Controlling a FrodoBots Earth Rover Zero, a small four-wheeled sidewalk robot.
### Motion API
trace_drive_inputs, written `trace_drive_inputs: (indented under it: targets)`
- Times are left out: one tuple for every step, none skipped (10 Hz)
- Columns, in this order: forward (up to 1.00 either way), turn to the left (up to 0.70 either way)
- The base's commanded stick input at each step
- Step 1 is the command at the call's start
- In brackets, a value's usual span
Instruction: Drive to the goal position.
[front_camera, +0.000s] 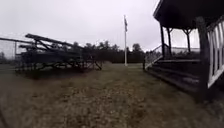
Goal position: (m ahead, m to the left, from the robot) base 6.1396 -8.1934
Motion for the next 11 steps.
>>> trace_drive_inputs:
  targets:
    - [0.7,0.0]
    - [0.7,0.0]
    - [0.7,0.0]
    - [0.7,0.0]
    - [0.7,0.0]
    - [0.7,0.0]
    - [0.7,0.0]
    - [0.7,0.0]
    - [0.7,0.0]
    - [0.7,0.0]
    - [0.7,0.0]
